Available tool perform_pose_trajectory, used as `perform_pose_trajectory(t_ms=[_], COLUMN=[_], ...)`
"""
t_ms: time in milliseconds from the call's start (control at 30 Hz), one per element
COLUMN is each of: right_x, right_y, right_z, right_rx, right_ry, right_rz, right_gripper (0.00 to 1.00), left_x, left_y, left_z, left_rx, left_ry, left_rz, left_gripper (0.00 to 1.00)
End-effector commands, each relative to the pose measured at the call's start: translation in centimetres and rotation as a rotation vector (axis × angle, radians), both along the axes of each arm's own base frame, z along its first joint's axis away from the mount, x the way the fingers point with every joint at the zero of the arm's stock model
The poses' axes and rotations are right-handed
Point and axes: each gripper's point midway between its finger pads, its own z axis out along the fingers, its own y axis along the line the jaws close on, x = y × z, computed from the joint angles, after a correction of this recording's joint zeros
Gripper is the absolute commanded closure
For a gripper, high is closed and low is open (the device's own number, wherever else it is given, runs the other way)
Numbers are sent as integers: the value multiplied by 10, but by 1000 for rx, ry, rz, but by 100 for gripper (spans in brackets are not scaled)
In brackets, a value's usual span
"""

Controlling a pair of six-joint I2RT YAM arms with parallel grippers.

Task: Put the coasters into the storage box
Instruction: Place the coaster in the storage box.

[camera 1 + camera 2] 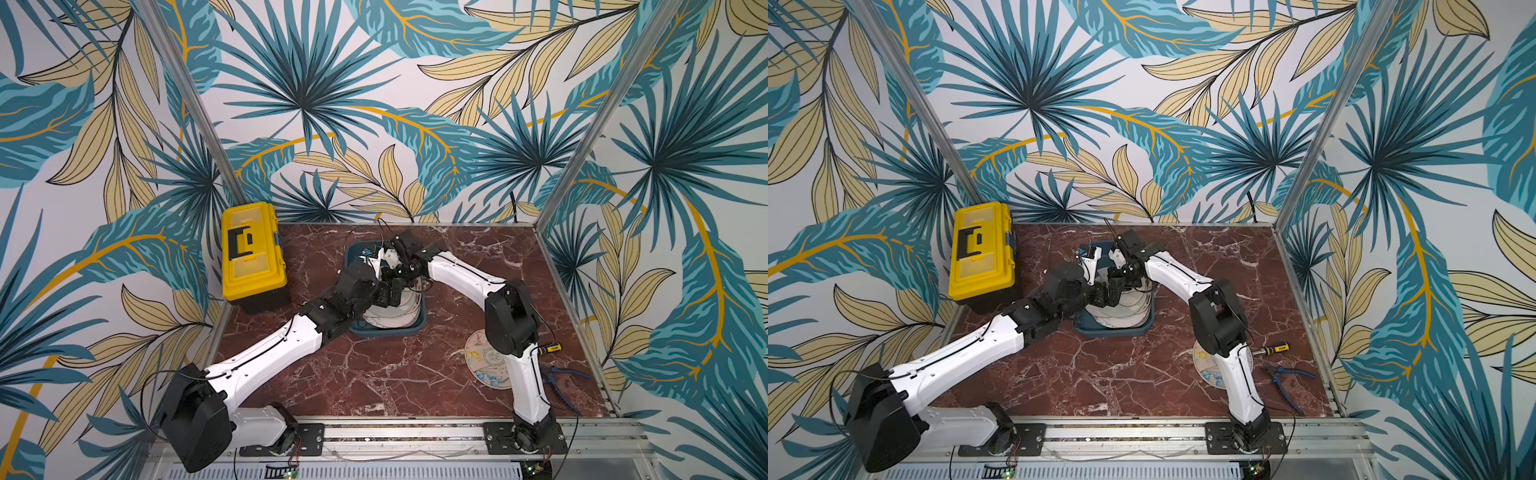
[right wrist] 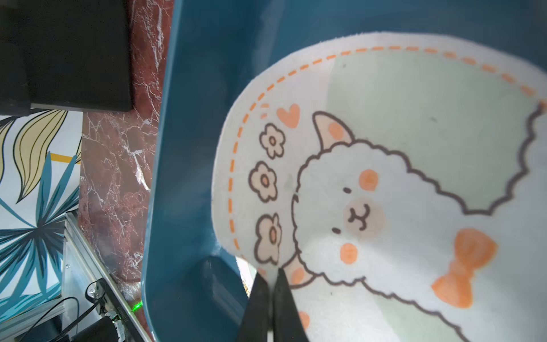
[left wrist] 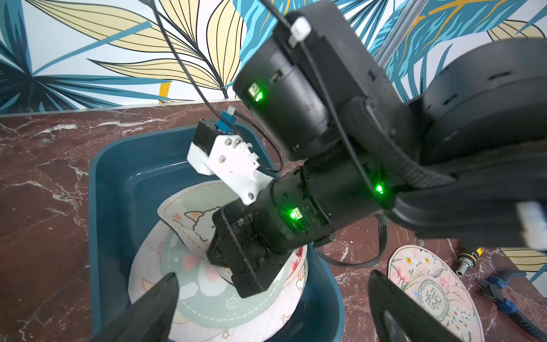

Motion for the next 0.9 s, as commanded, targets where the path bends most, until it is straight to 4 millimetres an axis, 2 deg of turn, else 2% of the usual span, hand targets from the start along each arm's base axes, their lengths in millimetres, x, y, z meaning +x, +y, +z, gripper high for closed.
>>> perform_pose_trajectory(t_ms=[0, 100, 233, 333, 400, 533, 867], right_x=[-4, -3, -2, -2, -1, 1, 3], right_y=[4, -1, -8, -11, -12, -17, -45], right_z=[-15, -22, -28, -27, -25, -17, 3], right_rx=[7, -24, -64, -72, -79, -94, -164], right_ry=[39, 38, 31, 22, 12, -18, -87], right_rz=[-5, -19, -32, -33, -36, -43, -74], right_gripper=[100, 92, 75, 61, 56, 51, 49], left_x=[2, 3, 3, 2, 2, 1, -2], left_y=[0, -2, -3, -4, -3, -4, -7], left_z=[-5, -7, -9, -10, -9, -8, -14], left_rx=[6, 6, 5, 2, 0, -3, 8], left_ry=[-2, 5, 13, 17, 16, 15, 23], left_rz=[0, -4, -10, -13, -12, -15, -47], left_gripper=[0, 0, 0, 0, 1, 0, 0])
